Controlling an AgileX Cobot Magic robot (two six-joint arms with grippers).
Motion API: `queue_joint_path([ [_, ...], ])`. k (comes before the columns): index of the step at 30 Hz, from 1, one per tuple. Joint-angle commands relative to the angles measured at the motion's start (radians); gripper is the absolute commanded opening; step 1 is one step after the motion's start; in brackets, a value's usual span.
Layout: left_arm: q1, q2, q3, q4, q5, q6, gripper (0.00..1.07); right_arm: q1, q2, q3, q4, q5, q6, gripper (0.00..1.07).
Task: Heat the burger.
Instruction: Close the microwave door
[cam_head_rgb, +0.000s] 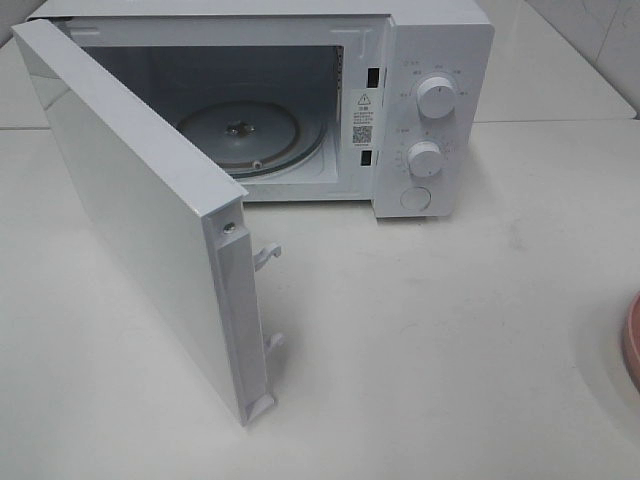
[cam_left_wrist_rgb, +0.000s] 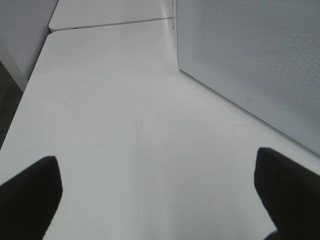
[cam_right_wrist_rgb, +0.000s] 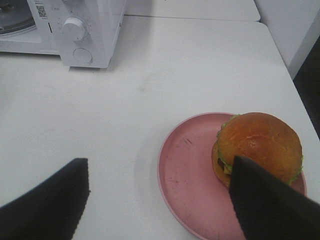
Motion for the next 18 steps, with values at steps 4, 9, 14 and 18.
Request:
queue_joint_path([
  [4,0.002,-0.004,0.003,0.002,-0.009,0.001,0.98,-0.005,-0.029,0.001,0.002,-0.007,-0.003,0.76],
  [9,0.002,-0.004,0.003,0.002,-0.009,0.001,0.98,-0.005,-0.029,0.001,0.002,-0.007,-0.003,0.76],
  [14,0.002,-0.004,0.003,0.0,-0.009,0.001,0.98,-0.005,-0.029,0.001,0.002,-0.007,-0.003,0.76],
  [18,0.002,-0.004,0.003,-0.002,-0.009,-0.002,0.98,-0.005,-0.029,0.001,0.002,-0.007,-0.003,0.76],
])
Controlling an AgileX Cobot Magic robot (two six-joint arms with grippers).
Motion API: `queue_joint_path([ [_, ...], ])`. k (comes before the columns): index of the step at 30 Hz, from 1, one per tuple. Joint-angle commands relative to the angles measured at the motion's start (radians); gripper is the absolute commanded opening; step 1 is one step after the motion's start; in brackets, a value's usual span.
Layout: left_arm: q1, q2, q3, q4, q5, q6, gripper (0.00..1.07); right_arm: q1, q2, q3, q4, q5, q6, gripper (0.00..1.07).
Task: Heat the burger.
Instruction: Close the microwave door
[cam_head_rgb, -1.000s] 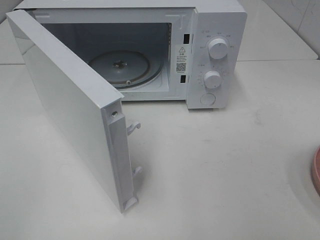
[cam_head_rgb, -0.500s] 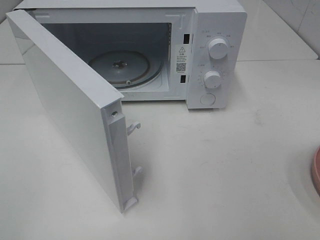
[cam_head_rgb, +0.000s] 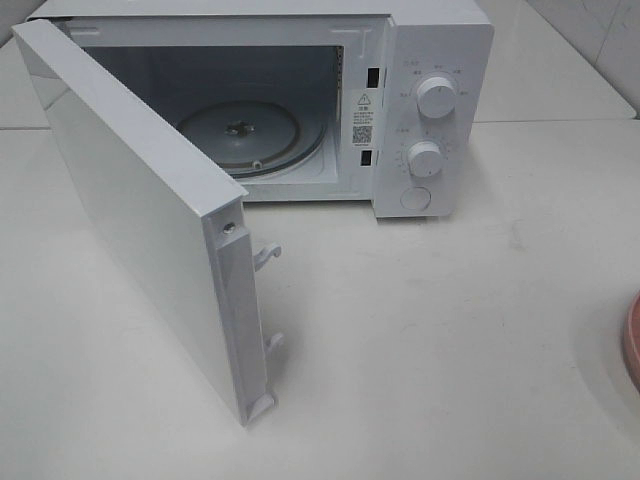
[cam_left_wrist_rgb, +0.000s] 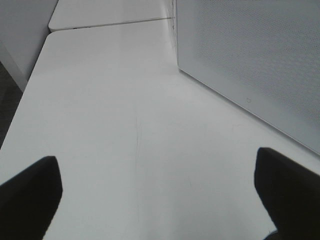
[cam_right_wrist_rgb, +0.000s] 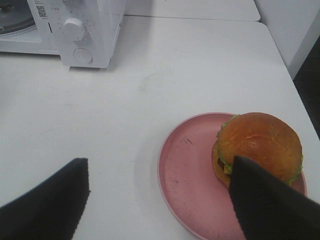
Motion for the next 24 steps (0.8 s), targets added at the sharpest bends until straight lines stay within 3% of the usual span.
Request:
queue_joint_path([
  [1,0.002,-0.004,0.003,-0.002,-0.009,-0.002,0.98,-0.005,-0.029,0.001,0.002,-0.007,-0.003,0.76],
  [11,0.002,-0.004,-0.036,0.006,-0.059,-0.002,0.97,-0.005,-0.029,0.001,0.002,-0.007,-0.003,0.76],
  [15,0.002,-0.002,-0.033,0.013,-0.1,-0.002,0.91,-0.005,-0.029,0.001,0.002,-0.007,-0.003,0.76],
  [17,0.002,0.014,-0.029,0.009,-0.14,-0.002,0.76,-0.005,-0.029,0.001,0.002,-0.007,-0.003,0.76],
  [18,0.002,0.014,-0.029,0.009,-0.14,-0.002,0.76,-0.005,-0.029,0.001,0.002,-0.007,-0.003,0.76],
  [19,0.002,0.036,-0.028,0.0,-0.159,-0.002,0.62,-0.005,-0.029,0.001,0.002,-0.007,-0.003,0.76],
  [20,0.002,0.049,-0.023,-0.002,-0.169,-0.002,0.55,-0.005,-0.029,0.001,0.002,-0.007,-0.003,0.76],
  [21,0.002,0.049,-0.023,-0.002,-0.169,-0.002,0.55,-0.005,-0.029,0.001,0.002,-0.007,-0.003,0.76],
  [23,0.002,0.113,0.009,-0.02,-0.245,-0.002,0.22,-0.005,-0.029,0.001,0.002,-0.007,-0.003,0.76],
  [24,0.002,0.113,0.009,-0.02,-0.245,-0.002,0.22,-0.005,-0.029,0.001,0.002,-0.007,-0.003,0.76],
])
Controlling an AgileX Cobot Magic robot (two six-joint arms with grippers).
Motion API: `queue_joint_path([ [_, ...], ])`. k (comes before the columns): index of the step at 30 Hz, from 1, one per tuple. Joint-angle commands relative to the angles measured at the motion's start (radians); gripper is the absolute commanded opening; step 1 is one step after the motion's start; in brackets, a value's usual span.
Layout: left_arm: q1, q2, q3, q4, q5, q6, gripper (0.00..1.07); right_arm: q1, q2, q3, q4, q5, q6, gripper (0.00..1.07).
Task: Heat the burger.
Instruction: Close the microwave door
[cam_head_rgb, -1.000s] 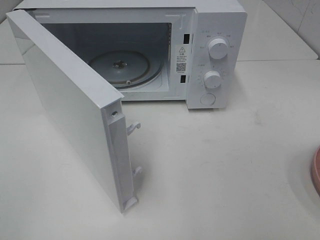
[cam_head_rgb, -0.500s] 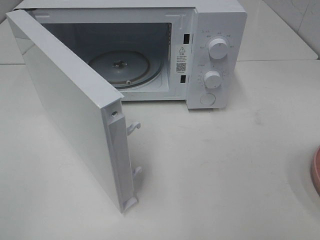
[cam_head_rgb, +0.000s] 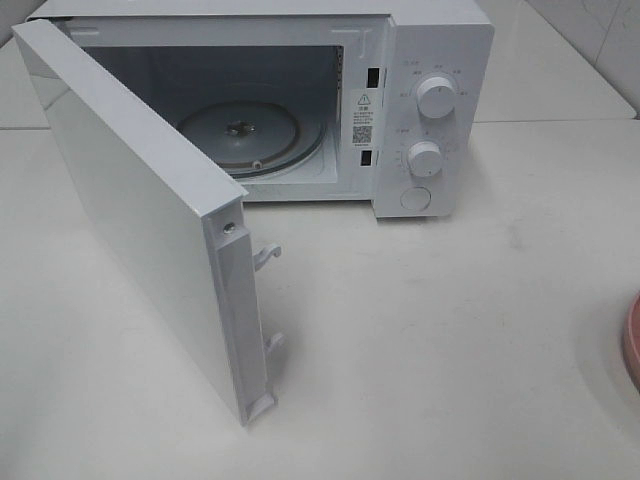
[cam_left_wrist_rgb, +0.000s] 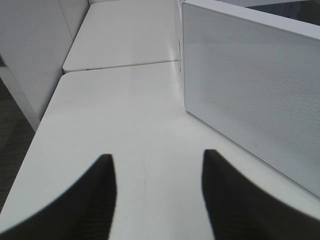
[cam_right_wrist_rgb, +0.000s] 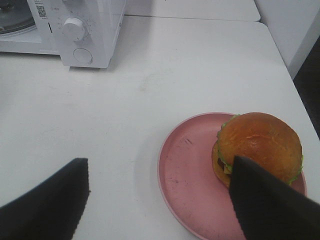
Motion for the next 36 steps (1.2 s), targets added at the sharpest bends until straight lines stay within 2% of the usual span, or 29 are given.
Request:
queue_joint_path([
  [1,0.002,0.057,0.03,-0.028,-0.084,-0.002,0.16,-0.005,-0.029,0.001,0.002,-0.007,-0.003,0.76],
  [2,0.002,0.102,0.046,-0.041,-0.128,-0.002,0.02,-0.005,-0.029,0.001,0.002,-0.007,-0.003,0.76],
  [4,0.002,0.126,0.057,-0.046,-0.156,-0.001,0.0,-0.005,-0.029,0.001,0.002,-0.007,-0.003,0.76],
  [7,0.002,0.195,0.091,-0.046,-0.263,0.006,0.0,-0.005,-0.029,0.001,0.002,-0.007,-0.003,0.76],
  [8,0.002,0.239,0.116,-0.049,-0.352,0.013,0.0,-0.005,-0.029,0.001,0.002,-0.007,-0.003,0.76],
  [9,0.002,0.239,0.116,-0.049,-0.352,0.013,0.0,-0.005,-0.029,0.001,0.002,-0.007,-0.003,0.76],
  [10,0.002,0.284,0.14,-0.056,-0.437,0.03,0.0,-0.005,-0.029,0.001,0.002,-0.007,-0.003,0.76],
  [12,0.001,0.308,0.154,-0.06,-0.492,0.041,0.0,-0.005,-0.029,0.001,0.002,-0.007,-0.003,0.76],
  [13,-0.001,0.354,0.187,-0.076,-0.601,0.068,0.0,-0.005,-0.029,0.001,0.002,-0.007,-0.003,0.76],
  [15,-0.001,0.378,0.205,-0.087,-0.669,0.081,0.0,-0.005,-0.029,0.001,0.002,-0.007,-0.003,0.76],
  [16,-0.001,0.421,0.238,-0.103,-0.805,0.084,0.0,-0.005,-0.029,0.001,0.002,-0.007,-0.003,0.76],
  [17,-0.001,0.421,0.238,-0.103,-0.805,0.084,0.0,-0.005,-0.029,0.001,0.002,-0.007,-0.003,0.76],
  [18,-0.001,0.468,0.269,-0.105,-0.916,0.084,0.0,-0.005,-0.029,0.001,0.002,-0.007,-0.003,0.76],
  [22,-0.001,0.559,0.304,-0.105,-1.05,0.083,0.0,-0.005,-0.029,0.001,0.002,-0.007,-0.003,0.76],
  [24,-0.001,0.656,0.31,-0.086,-1.142,0.07,0.0,-0.005,-0.029,0.001,0.002,-0.007,-0.003,0.76],
  [26,-0.001,0.684,0.31,-0.071,-1.167,0.065,0.0,-0.005,-0.029,0.001,0.002,-0.007,-0.003,0.76],
  [27,-0.015,0.748,0.31,-0.026,-1.249,0.022,0.0,-0.005,-0.029,0.001,0.002,-0.007,-0.003,0.76],
  [29,-0.025,0.781,0.31,-0.003,-1.287,0.005,0.0,-0.005,-0.029,0.001,0.002,-0.007,-0.003,0.76],
  [30,-0.054,0.842,0.31,0.066,-1.37,-0.027,0.0,-0.005,-0.029,0.001,0.002,-0.007,-0.003,0.76],
  [31,-0.054,0.842,0.31,0.066,-1.37,-0.027,0.0,-0.005,-0.029,0.001,0.002,-0.007,-0.003,0.76],
  [32,-0.082,0.906,0.309,0.115,-1.415,-0.05,0.0,-0.005,-0.029,0.001,0.002,-0.007,-0.003,0.76],
  [36,-0.147,1.037,0.309,0.138,-1.478,-0.063,0.0,-0.005,-0.029,0.001,0.002,-0.007,-0.003,0.76],
])
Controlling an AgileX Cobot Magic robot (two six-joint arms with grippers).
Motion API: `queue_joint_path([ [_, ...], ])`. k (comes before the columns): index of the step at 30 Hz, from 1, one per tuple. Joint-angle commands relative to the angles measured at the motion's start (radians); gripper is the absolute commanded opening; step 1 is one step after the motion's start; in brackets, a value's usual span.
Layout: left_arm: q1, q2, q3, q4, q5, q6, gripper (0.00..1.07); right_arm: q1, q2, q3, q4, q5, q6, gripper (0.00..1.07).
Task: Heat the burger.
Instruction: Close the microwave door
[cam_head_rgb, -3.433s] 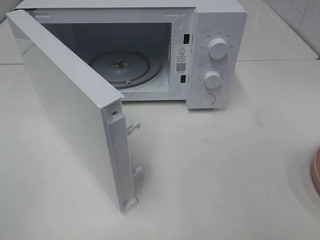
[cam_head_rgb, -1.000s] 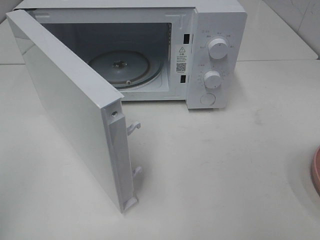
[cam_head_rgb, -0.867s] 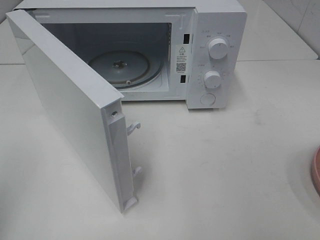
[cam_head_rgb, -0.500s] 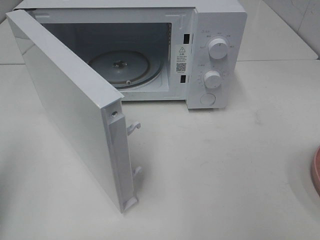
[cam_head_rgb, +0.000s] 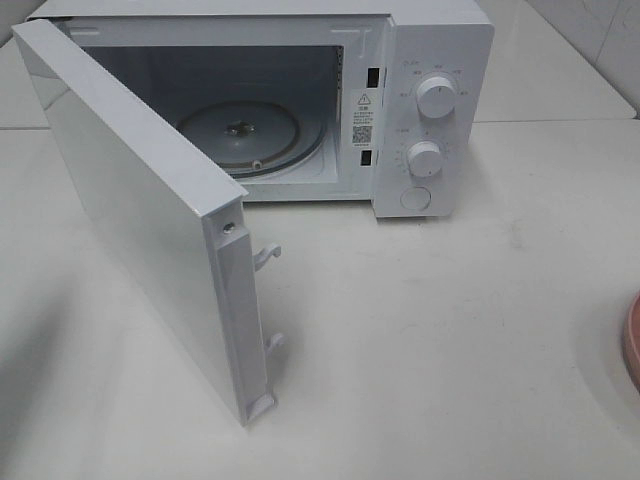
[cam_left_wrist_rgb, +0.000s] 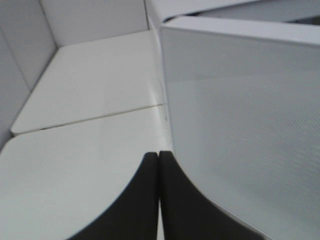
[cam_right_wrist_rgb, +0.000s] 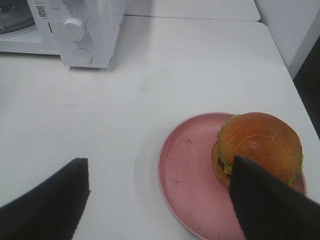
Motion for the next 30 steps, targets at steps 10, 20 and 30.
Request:
queue_joint_path([
  [10,-0.172,0.305,-0.081,0.025,-0.165,-0.018,0.0,-0.005,-0.029,0.001,0.002,-0.007,-0.003,0.76],
  [20,-0.252,0.465,-0.183,0.026,-0.198,-0.017,0.0,-0.005,-0.029,0.001,0.002,-0.007,-0.003,0.76],
  [30,-0.344,0.602,-0.325,0.026,-0.19,-0.017,0.0,-0.005,-0.029,0.001,0.002,-0.007,-0.003,0.76],
])
